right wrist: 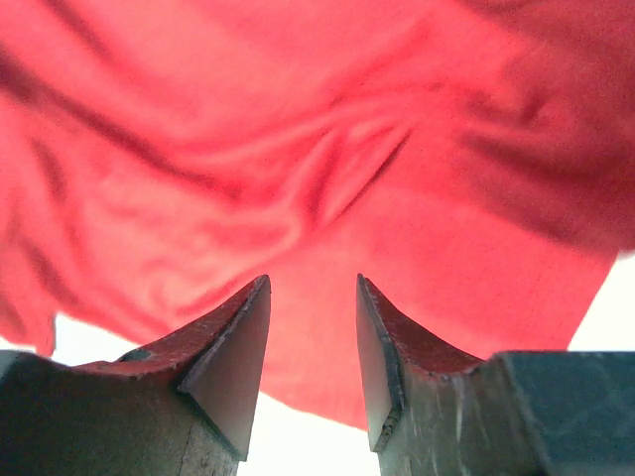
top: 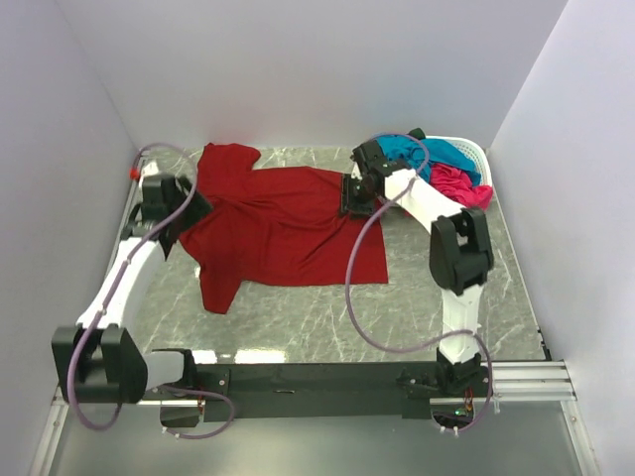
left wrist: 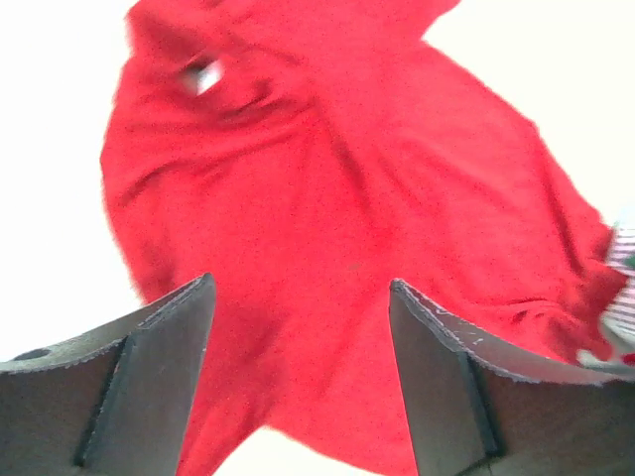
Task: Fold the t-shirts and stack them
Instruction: Flatten the tshirt out
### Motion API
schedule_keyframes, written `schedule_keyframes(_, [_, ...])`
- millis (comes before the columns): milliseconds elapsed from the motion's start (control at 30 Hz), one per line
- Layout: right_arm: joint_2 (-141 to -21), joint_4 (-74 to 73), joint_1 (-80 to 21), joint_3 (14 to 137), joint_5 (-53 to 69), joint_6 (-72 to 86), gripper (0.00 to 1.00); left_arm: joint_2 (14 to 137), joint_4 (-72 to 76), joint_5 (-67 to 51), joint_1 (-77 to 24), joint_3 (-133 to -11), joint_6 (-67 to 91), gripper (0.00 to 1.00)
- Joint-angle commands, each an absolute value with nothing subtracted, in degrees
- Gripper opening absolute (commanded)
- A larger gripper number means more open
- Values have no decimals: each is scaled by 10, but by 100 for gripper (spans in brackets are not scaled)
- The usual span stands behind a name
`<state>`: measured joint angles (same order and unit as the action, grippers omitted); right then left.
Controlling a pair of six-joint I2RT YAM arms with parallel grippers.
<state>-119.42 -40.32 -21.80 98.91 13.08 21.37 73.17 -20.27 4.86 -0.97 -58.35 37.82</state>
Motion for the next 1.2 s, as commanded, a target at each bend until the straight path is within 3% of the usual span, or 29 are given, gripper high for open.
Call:
schedule_keyframes(0, [-1114, -367, -252, 925, 128, 206, 47, 706, -263, 92, 12, -500, 406, 75])
schedule_keyframes(400, [-972, -337, -294, 765, 113, 255, 46, 683, -207, 23, 73, -366, 445, 64])
schedule_keyframes(900, [-947, -348, -305, 740, 82, 262, 45, 762, -143, -2, 73, -342, 440, 52])
schedule_keyframes(1100, [-941, -346, -306, 733, 79, 265, 45, 797, -118, -5, 74, -343, 437, 35])
schedule_keyframes(1167, [-940, -346, -305, 730, 76, 265, 45, 802, -128, -4, 76, -354, 433, 13])
